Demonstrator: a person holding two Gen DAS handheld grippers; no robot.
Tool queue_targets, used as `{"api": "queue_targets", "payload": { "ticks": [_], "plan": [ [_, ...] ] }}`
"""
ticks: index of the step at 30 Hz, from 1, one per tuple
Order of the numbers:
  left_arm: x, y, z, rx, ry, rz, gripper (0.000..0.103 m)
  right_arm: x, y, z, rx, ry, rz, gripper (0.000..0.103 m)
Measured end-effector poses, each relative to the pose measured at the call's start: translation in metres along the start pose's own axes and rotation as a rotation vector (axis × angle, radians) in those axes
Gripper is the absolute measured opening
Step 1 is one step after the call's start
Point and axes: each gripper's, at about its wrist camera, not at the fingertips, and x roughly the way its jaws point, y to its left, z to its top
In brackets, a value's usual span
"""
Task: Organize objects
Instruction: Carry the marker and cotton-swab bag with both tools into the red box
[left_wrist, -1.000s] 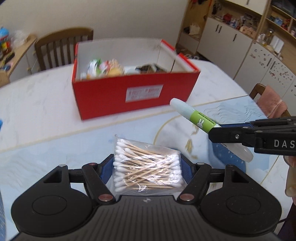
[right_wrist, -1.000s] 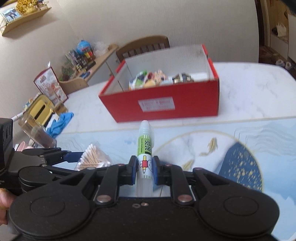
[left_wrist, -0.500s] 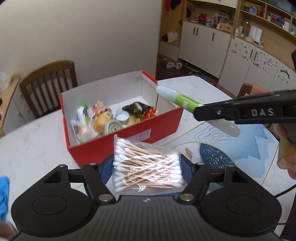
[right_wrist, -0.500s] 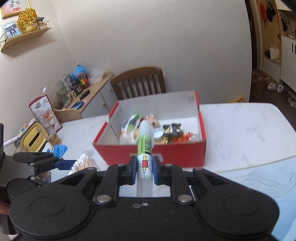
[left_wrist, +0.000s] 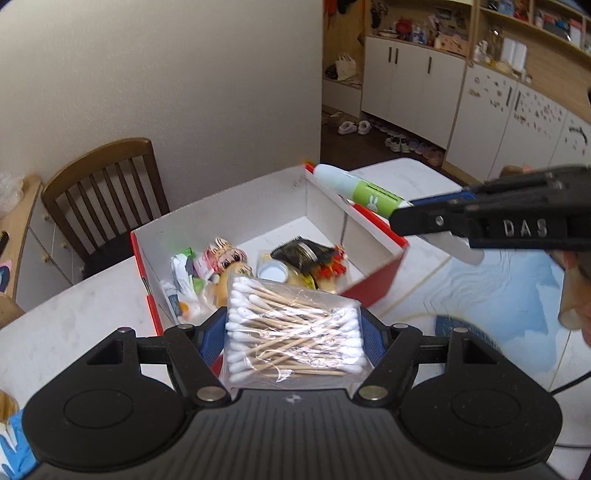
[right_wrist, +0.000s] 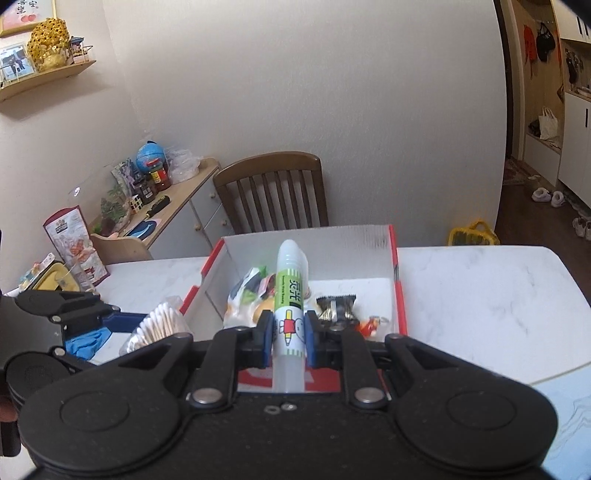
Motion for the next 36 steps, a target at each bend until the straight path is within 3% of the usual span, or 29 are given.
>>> {"api": "queue_targets", "payload": {
  "ticks": [6, 13, 23, 36],
  "plan": [
    [0.015, 0.03, 0.028, -0.086, -0.004, -0.012, 0.072, 0.021, -0.001, 0.015, -0.071, 0.004, -0.029, 0.017],
    [0.041, 0.045, 0.051, -0.087, 0.006, 0.042, 0.072, 0.05, -0.012, 0.021, -0.065, 0.026, -0.058, 0.017],
    [0.087, 0.054, 0.06, -0.087, 0.048, 0.076, 0.072, 0.095, -0.016, 0.013, -0.075, 0.087, -0.085, 0.017],
    [0.149, 0.072, 0.06, -0.109, 0.122, 0.099, 0.072, 0.142, 0.002, -0.009, -0.185, 0.18, -0.103, 0.017]
  ]
}}
